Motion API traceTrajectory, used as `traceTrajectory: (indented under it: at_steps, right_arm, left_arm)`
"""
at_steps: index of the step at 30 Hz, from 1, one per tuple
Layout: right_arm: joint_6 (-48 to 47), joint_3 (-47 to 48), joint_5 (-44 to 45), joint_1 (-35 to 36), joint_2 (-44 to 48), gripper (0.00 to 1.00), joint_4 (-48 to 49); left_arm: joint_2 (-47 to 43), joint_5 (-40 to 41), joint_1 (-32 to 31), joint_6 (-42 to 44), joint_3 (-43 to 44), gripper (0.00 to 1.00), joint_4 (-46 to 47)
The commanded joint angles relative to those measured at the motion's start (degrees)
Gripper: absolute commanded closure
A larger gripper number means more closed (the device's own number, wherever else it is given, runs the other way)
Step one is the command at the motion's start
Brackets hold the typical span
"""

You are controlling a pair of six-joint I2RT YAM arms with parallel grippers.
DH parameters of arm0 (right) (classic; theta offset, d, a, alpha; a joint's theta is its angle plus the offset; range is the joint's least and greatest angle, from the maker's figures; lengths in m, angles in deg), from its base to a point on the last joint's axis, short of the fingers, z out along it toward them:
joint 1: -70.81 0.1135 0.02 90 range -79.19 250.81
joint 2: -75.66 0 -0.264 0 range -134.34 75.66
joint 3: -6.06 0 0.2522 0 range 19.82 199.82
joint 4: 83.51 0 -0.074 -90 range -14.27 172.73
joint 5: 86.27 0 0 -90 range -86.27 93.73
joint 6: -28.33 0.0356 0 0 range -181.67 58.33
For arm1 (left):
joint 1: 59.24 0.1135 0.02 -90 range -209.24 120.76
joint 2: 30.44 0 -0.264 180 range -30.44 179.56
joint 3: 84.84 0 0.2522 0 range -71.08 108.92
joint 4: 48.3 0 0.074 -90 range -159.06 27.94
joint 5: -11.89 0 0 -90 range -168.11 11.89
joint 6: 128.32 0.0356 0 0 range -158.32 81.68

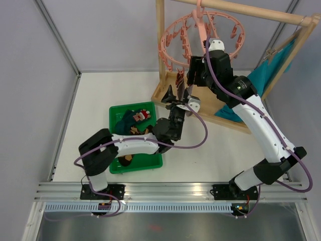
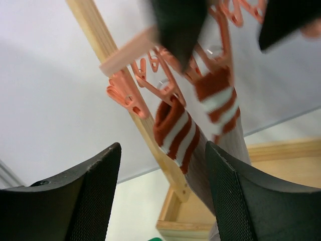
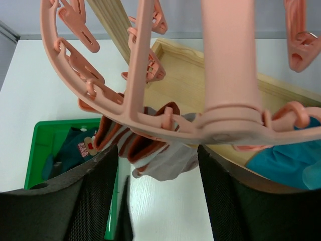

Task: Clip the socks to the hanger
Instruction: Clamp the sock onto the hanger.

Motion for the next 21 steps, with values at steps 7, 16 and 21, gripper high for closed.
traceTrajectory:
  at_steps: [7, 16, 21]
  right_arm:
    - [-1.3, -8.9, -2.9, 0.1, 12.8, 0.25, 6.1]
    - [-2.0, -22.6, -7.0, 0.1, 25.6, 0.22, 10.0]
    - [-2.2, -25.7, -9.1, 0.1, 28.9, 0.21, 11.3]
  left_arm:
    - [-26.3, -4.5, 0.4, -35.6, -8.5, 0.24, -32.5]
    - [-43.2, -7.4, 5.1, -68.5, -6.6, 0.22, -88.9]
    - [-44.2, -18.1, 12.5, -77.8, -11.0, 0.23, -100.4]
